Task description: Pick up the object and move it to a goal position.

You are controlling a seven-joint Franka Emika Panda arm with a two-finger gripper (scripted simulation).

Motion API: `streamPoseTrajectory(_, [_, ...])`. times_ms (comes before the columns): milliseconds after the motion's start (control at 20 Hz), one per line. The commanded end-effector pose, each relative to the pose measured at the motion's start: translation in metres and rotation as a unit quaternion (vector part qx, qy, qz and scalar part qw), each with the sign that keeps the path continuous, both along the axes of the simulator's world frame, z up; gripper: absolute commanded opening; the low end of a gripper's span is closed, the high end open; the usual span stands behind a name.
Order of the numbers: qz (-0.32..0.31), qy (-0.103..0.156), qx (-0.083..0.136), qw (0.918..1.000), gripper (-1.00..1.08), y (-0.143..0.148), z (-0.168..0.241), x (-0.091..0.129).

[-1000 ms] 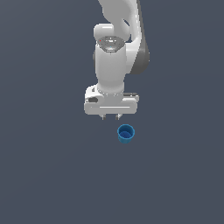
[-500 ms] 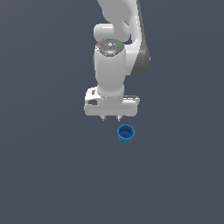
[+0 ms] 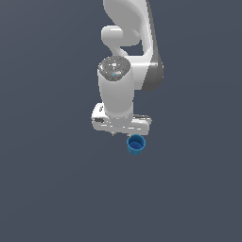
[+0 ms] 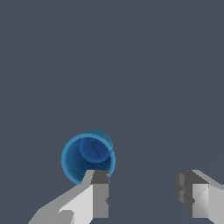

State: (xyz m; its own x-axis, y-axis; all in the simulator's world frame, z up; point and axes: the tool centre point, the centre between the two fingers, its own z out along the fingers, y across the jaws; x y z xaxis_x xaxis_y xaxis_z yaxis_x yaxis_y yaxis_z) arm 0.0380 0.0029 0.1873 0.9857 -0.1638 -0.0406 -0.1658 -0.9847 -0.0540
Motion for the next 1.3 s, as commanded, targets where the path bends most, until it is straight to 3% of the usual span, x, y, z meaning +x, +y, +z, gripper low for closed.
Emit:
streamPoseTrajectory(0, [-0.028, 0.018, 0.011, 0.9994, 0.28, 0.003, -0.007, 0.006])
streamPoseTrajectory(300, [-0.102, 0.069, 0.041, 0.9916, 0.28, 0.014, -0.025, 0.018])
streamPoseTrajectory(600, [-0.169, 0.123, 0.069, 0.9754, 0.28, 0.026, -0.042, 0.028])
streamPoseTrajectory(900, [-0.229, 0.180, 0.095, 0.9519, 0.28, 0.039, -0.058, 0.033])
streamPoseTrajectory(1250, [-0.289, 0.249, 0.120, 0.9167, 0.28, 0.054, -0.074, 0.035])
